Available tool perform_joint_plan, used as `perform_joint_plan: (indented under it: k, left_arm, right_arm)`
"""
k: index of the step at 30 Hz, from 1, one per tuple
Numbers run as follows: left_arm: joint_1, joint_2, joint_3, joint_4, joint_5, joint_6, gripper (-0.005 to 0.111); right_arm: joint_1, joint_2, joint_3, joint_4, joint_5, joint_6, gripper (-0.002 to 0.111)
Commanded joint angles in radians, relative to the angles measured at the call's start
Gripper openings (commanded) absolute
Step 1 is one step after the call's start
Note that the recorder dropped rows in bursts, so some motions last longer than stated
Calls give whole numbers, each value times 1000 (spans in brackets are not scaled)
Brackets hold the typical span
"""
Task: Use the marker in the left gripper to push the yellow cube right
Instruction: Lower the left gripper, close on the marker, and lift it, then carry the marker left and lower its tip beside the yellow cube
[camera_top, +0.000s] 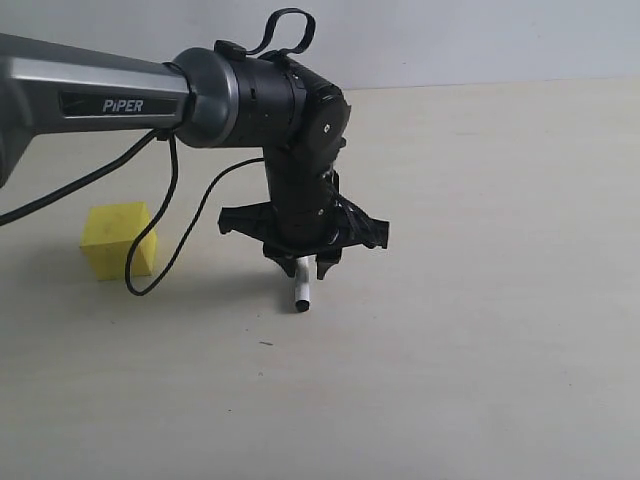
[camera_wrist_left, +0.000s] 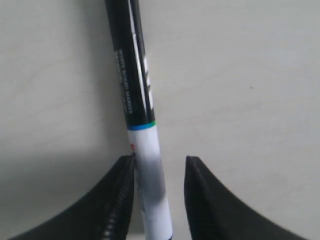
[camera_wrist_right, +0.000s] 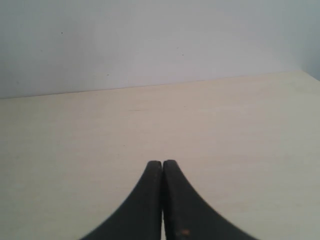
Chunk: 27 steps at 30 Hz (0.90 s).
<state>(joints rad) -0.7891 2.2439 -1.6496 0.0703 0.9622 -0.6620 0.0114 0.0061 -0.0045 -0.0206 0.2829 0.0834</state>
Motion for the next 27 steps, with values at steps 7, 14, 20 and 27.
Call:
perform_joint_plan:
  k: [7,14,20,27]
  left_arm:
    - [1,26,-2,6,-10,-15,35]
    - [1,26,-2,8,-16,-12,10]
    - [2,-41,-2,35,78,116,0]
    - [2,-314,28,253,259,215,0]
  right_arm:
    - [-7,-6,5,-6,0,-5,0]
    - [-7,-6,5,-6,0,-5,0]
    - [-7,-6,5,-6,0,-5,0]
    - [-7,-6,5,-6,0,-5,0]
